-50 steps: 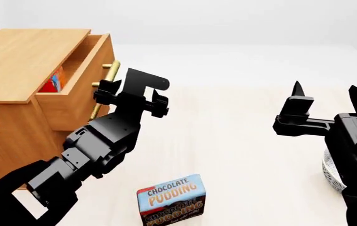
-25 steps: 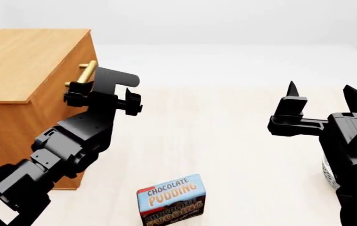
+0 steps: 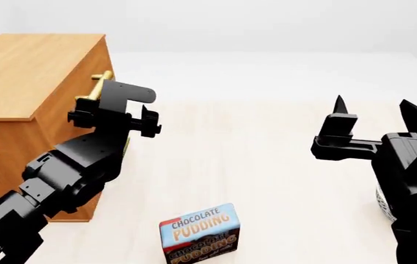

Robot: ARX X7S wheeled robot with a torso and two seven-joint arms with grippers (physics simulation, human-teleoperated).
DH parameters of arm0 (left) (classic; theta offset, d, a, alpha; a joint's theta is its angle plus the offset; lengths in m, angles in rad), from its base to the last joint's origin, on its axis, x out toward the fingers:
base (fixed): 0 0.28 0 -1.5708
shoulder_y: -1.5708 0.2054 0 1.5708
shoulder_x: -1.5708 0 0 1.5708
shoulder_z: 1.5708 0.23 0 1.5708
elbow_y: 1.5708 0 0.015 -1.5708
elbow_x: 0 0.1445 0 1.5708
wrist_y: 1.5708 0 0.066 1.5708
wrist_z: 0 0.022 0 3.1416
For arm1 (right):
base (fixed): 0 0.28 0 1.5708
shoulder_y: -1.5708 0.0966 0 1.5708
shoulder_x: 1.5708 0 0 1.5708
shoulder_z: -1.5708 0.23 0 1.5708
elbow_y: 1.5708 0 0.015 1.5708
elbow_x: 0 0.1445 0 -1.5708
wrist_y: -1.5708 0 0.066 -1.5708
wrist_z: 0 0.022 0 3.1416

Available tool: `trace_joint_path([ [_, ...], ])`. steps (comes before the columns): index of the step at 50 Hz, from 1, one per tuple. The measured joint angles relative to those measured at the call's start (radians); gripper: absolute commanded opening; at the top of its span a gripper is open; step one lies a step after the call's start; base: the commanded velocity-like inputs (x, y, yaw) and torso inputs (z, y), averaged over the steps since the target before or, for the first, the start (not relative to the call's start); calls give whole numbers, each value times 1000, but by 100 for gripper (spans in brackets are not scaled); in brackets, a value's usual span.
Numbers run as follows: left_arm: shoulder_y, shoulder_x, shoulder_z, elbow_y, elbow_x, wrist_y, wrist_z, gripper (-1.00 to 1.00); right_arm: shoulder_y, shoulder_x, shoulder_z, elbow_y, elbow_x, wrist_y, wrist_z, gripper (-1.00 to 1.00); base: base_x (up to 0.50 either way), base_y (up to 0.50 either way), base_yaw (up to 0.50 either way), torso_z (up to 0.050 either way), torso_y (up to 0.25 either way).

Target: Put the butter at the back in the top drawer of the cabinet and close it.

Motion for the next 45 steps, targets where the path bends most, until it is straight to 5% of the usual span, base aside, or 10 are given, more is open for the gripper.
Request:
trace_joint_path([
  [30,152,-499,-63,981,51,18,-389,100,-28,-15,-14,-54,-21,-2,25,100,0,0,0,0,1],
  [45,248,-660,-49,1296,138,57,-540,100,-84,4,-1,-141,-31,-25,63,100,0,0,0,0,0],
])
